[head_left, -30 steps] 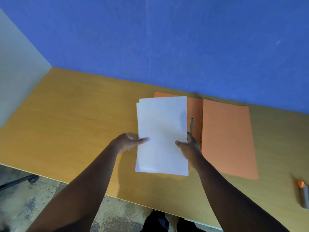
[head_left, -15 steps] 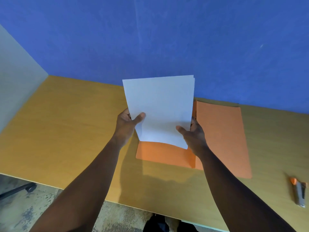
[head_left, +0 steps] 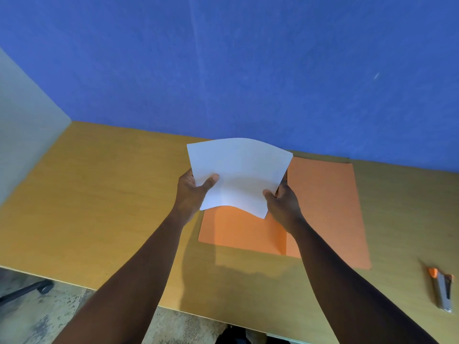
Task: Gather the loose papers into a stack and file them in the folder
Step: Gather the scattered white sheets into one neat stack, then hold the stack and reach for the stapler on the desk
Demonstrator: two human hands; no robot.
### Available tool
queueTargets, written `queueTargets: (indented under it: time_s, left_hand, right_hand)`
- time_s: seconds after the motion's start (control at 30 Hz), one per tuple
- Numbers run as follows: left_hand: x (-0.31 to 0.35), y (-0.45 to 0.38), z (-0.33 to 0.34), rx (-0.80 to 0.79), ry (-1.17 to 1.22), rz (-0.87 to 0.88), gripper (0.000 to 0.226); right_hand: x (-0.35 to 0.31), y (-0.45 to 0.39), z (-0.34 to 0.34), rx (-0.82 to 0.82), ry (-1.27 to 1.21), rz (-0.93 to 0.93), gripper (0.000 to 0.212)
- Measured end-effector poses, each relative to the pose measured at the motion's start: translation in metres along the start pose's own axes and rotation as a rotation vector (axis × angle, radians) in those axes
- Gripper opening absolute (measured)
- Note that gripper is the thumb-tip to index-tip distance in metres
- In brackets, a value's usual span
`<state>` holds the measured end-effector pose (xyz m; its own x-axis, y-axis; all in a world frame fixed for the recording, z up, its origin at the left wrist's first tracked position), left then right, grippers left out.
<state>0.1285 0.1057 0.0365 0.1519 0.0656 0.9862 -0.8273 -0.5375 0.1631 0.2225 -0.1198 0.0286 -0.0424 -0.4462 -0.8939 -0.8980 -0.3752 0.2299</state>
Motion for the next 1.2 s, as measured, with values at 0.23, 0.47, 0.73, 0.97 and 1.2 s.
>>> queueTargets:
  time_s: [0.23, 0.47, 0.73, 0.97, 1.2]
  left_hand:
    - [0.005, 0.003, -0.001, 0.044, 0.049, 0.022, 0.032]
    - [0.005, 0.002, 0.001, 0.045, 0.066, 0.008, 0.035]
    - [0.006, -0.001, 0.002, 0.055, 0.023, 0.022, 0.029]
    - [0.007, -0.003, 0.005, 0.056, -0.115, 0.049, 0.031]
    - [0.032, -0.022, 0.037, -0.037, -0.385, 0.151, 0.051]
  right_hand:
    - [-0.011, -0.004, -0.004, 0.020, 0.004, -0.027, 0.039]
    - [-0.008, -0.005, -0.005, 0.018, 0.006, -0.024, 0.038]
    - [-0.008, -0.006, -0.001, 0.000, 0.022, -0.010, 0.038]
    - [0.009, -0.005, -0.001, -0.032, 0.092, 0.026, 0.045]
    - [0.015, 0.006, -0.034, 0.051, -0.110, 0.021, 0.032]
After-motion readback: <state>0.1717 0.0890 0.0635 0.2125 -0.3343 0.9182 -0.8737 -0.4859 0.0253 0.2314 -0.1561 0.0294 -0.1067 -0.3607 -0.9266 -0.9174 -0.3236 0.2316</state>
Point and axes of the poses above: each hand's wrist, its own y-axis away from the middle knuckle, its own z-axis out of the palm, x = y × z, the point moved 9 cm from there along -y, towards the middle knuckle, and after that the axes turned 3 degrees about -z, right-handed, at the moved point
